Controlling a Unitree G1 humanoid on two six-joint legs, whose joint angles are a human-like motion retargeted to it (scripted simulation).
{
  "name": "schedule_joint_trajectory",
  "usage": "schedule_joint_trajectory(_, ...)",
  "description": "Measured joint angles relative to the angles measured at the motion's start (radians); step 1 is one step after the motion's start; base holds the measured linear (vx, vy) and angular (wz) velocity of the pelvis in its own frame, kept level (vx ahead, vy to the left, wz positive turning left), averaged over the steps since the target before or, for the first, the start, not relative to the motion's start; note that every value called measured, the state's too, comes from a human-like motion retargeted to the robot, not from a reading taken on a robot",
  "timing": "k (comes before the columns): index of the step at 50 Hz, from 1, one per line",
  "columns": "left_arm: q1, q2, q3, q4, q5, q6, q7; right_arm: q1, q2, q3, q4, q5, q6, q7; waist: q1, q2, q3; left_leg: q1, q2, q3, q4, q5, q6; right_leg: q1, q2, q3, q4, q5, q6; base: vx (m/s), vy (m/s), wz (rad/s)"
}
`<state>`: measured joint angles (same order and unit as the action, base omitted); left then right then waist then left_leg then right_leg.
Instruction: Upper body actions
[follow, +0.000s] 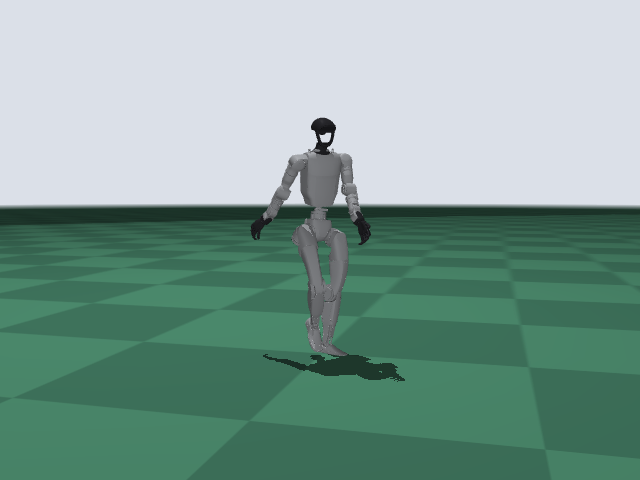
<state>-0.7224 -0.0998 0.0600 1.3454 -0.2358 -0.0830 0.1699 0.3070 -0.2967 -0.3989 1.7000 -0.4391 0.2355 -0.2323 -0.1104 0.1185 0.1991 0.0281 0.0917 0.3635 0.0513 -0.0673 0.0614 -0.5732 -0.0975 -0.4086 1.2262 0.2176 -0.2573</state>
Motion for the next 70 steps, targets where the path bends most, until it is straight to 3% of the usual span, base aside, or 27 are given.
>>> schedule_joint_trajectory(3,0.071,0.017,-0.033,0.019,0.042,0.031,-0.049,0.039,-0.004,0.016,0.000,0.043,-0.057,-0.016,0.033,-0.014,-0.042,0.021,-0.019,0.035,-0.011,-0.010,-0.006,0.110,0.001,-0.011,-0.140,0.008,0.005,0.26,-0.11,-0.61)
schedule_joint_trajectory(7,0.270,0.033,-0.062,0.086,0.083,0.080,-0.024,-0.048,0.011,0.123,0.000,0.085,0.010,0.008,0.082,-0.025,-0.053,0.067,-0.033,0.097,0.030,-0.049,-0.025,0.399,0.101,0.049,-0.573,0.069,0.075,0.26,-0.05,-0.67)
schedule_joint_trajectory(10,0.495,0.045,-0.043,0.183,0.049,0.081,0.046,-0.194,0.059,0.248,0.000,0.079,0.012,0.014,0.080,-0.071,-0.061,0.042,-0.064,0.109,0.184,-0.036,-0.042,0.653,0.131,0.048,-0.981,-0.149,0.163,0.33,-0.05,-0.17)
schedule_joint_trajectory(12,0.608,0.071,0.042,0.263,0.038,0.096,0.086,-0.355,0.120,0.340,-0.010,0.047,0.005,0.087,0.126,-0.119,-0.064,-0.096,0.028,0.184,0.520,0.149,-0.077,0.675,0.084,0.058,-1.115,-0.203,0.151,0.04,-0.10,-0.85)
schedule_joint_trajectory(13,0.639,0.093,0.086,0.308,0.041,0.102,0.084,-0.446,0.149,0.352,-0.039,0.008,-0.001,0.164,0.168,-0.096,-0.067,-0.266,0.174,0.157,0.797,0.232,-0.071,0.655,0.102,0.130,-1.151,-0.211,0.166,-0.23,-0.15,-0.87)
schedule_joint_trajectory(15,0.756,0.141,0.142,0.355,0.038,0.100,0.080,-0.562,0.205,0.349,-0.194,-0.066,-0.043,0.334,0.259,-0.091,-0.040,-0.533,0.256,0.076,1.131,0.294,0.047,0.627,0.157,0.185,-1.194,-0.176,0.118,-0.20,-0.26,-0.73)
schedule_joint_trajectory(18,0.906,0.200,0.158,0.355,-0.027,0.256,-0.033,-0.739,0.271,0.373,-0.460,-0.105,-0.102,0.535,0.389,-0.088,0.056,-0.788,0.433,0.012,1.484,0.132,0.102,0.640,0.171,0.217,-1.214,-0.134,0.098,-0.25,-0.28,-1.24)
schedule_joint_trajectory(20,0.978,0.225,0.216,0.355,0.016,0.360,-0.068,-0.829,0.276,0.379,-0.608,-0.078,-0.175,0.542,0.488,-0.097,0.098,-0.911,0.490,0.021,1.600,0.072,0.143,0.635,0.164,0.277,-1.218,-0.120,0.090,-0.21,-0.14,-1.34)
schedule_joint_trajectory(25,1.143,0.277,0.361,0.355,0.023,0.326,-0.101,-0.934,0.267,0.449,-0.777,-0.015,-0.395,0.461,0.552,-0.135,0.071,-1.036,0.426,0.058,1.630,0.034,0.121,0.617,0.125,0.301,-1.234,-0.102,0.090,0.10,0.05,-0.30)
schedule_joint_trajectory(30,1.103,0.257,0.412,0.355,-0.157,0.303,-0.015,-0.876,0.286,0.470,-0.772,-0.130,-0.407,0.421,0.436,-0.111,-0.014,-0.901,0.410,0.071,1.504,0.042,0.091,0.618,0.171,0.239,-1.254,-0.122,0.092,0.06,0.04,0.97)
schedule_joint_trajectory(33,1.005,0.238,0.335,0.355,-0.162,0.283,-0.058,-0.728,0.299,0.450,-0.713,-0.177,-0.376,0.405,0.342,-0.114,-0.075,-0.659,0.312,0.118,1.244,0.087,0.050,0.619,0.160,0.169,-1.249,-0.154,0.110,0.10,0.08,1.34)
schedule_joint_trajectory(36,0.900,0.211,0.189,0.355,-0.159,0.241,-0.045,-0.512,0.313,0.378,-0.597,-0.236,-0.288,0.332,0.278,-0.160,-0.116,-0.265,0.087,0.234,0.692,0.193,-0.028,0.641,0.105,0.137,-1.184,-0.212,0.135,0.29,0.13,0.62)
schedule_joint_trajectory(37,0.862,0.202,0.135,0.355,-0.158,0.215,-0.019,-0.441,0.311,0.345,-0.534,-0.235,-0.262,0.295,0.253,-0.161,-0.122,-0.131,0.004,0.236,0.468,0.174,-0.066,0.650,0.108,0.117,-1.142,-0.226,0.139,0.30,0.13,0.58)
schedule_joint_trajectory(38,0.821,0.191,0.090,0.355,-0.149,0.179,0.024,-0.381,0.299,0.307,-0.452,-0.221,-0.242,0.261,0.216,-0.145,-0.125,-0.002,-0.069,0.211,0.249,0.039,-0.086,0.658,0.133,0.070,-1.085,-0.222,0.138,0.21,0.08,0.79)
schedule_joint_trajectory(39,0.762,0.169,0.056,0.355,-0.139,0.144,0.066,-0.338,0.274,0.265,-0.369,-0.225,-0.216,0.239,0.170,-0.123,-0.114,0.094,-0.095,0.227,0.096,-0.007,-0.067,0.643,0.131,-0.009,-0.984,-0.130,0.120,0.10,0.08,0.91)
schedule_joint_trajectory(40,0.695,0.141,0.027,0.355,-0.129,0.109,0.108,-0.304,0.242,0.221,-0.284,-0.237,-0.186,0.223,0.120,-0.098,-0.096,0.173,-0.097,0.264,-0.025,-0.010,-0.029,0.615,0.116,-0.103,-0.861,0.007,0.095,-0.29,0.21,1.14)
schedule_joint_trajectory(42,0.474,0.098,-0.033,0.333,-0.116,0.068,0.087,-0.284,0.161,0.142,-0.181,-0.238,-0.094,0.158,0.008,-0.048,-0.045,0.114,-0.024,0.116,-0.022,0.005,-0.030,0.341,0.036,-0.069,-0.376,0.089,0.065,-0.69,0.34,0.81)
schedule_joint_trajectory(44,0.278,0.102,-0.105,0.248,-0.095,0.046,0.025,-0.241,0.077,0.098,-0.095,-0.183,-0.071,0.071,-0.023,-0.023,0.008,0.049,-0.009,0.088,0.008,0.012,-0.011,0.104,0.000,-0.001,-0.015,-0.012,0.004,-0.67,0.47,-0.04)
schedule_joint_trajectory(48,-0.032,0.139,-0.094,0.056,0.096,0.062,0.019,-0.116,-0.021,0.015,0.000,-0.106,0.003,0.033,-0.193,0.002,0.129,0.006,0.020,-0.018,0.020,0.036,0.015,-0.150,-0.109,-0.058,0.346,-0.104,-0.001,-0.37,0.27,1.61)
schedule_joint_trajectory(52,-0.081,0.086,-0.097,-0.058,0.141,-0.003,0.069,0.088,-0.037,-0.086,0.000,0.015,-0.032,-0.064,-0.126,0.023,0.040,-0.029,0.018,0.002,0.002,0.045,0.026,-0.299,-0.063,-0.057,0.374,-0.135,-0.002,0.30,-0.01,-0.39)
schedule_joint_trajectory(57,0.017,0.057,-0.118,-0.073,0.120,-0.010,0.002,0.123,-0.006,-0.121,0.000,0.130,-0.098,-0.094,-0.031,-0.016,0.007,0.028,-0.013,0.048,-0.002,0.029,0.001,-0.046,-0.067,-0.086,0.119,-0.083,-0.001,0.08,-0.26,-0.65)
schedule_joint_trajectory(62,0.333,0.055,-0.102,0.092,0.033,-0.022,0.039,-0.051,0.026,0.063,0.000,0.122,-0.026,0.007,0.053,-0.043,-0.043,0.090,-0.036,0.141,0.055,-0.011,-0.040,0.451,0.108,0.020,-0.628,0.015,0.055,0.32,-0.18,-0.86)
schedule_joint_trajectory(63,0.420,0.057,-0.081,0.141,0.026,-0.023,0.046,-0.116,0.043,0.109,0.000,0.117,-0.008,0.035,0.053,-0.055,-0.053,0.084,-0.048,0.140,0.101,-0.010,-0.043,0.562,0.143,0.055,-0.813,-0.036,0.111,0.34,-0.11,-0.21)
schedule_joint_trajectory(65,0.586,0.072,-0.036,0.263,0.010,-0.007,0.051,-0.265,0.093,0.198,0.000,0.082,-0.018,0.099,0.077,-0.129,-0.089,0.024,-0.043,0.232,0.317,0.109,-0.067,0.686,0.070,-0.020,-1.060,-0.179,0.176,0.20,-0.15,-0.25)
schedule_joint_trajectory(67,0.679,0.129,0.024,0.355,0.019,0.082,0.037,-0.441,0.167,0.254,-0.119,0.028,-0.024,0.267,0.140,-0.102,-0.103,-0.330,0.212,0.154,0.873,0.278,-0.032,0.613,0.126,0.117,-1.120,-0.218,0.170,-0.17,-0.30,-0.91)
schedule_joint_trajectory(68,0.749,0.155,0.045,0.355,0.022,0.127,0.045,-0.517,0.200,0.273,-0.213,0.012,-0.039,0.359,0.227,-0.082,-0.089,-0.487,0.297,0.105,1.085,0.281,0.042,0.588,0.175,0.188,-1.138,-0.202,0.145,-0.27,-0.38,-2.06)
schedule_joint_trajectory(70,0.883,0.183,0.076,0.355,-0.019,0.192,0.050,-0.673,0.275,0.335,-0.393,0.015,-0.069,0.512,0.326,-0.081,-0.019,-0.695,0.416,-0.001,1.413,0.179,0.063,0.593,0.200,0.236,-1.140,-0.169,0.125,-0.18,-0.36,-2.10)
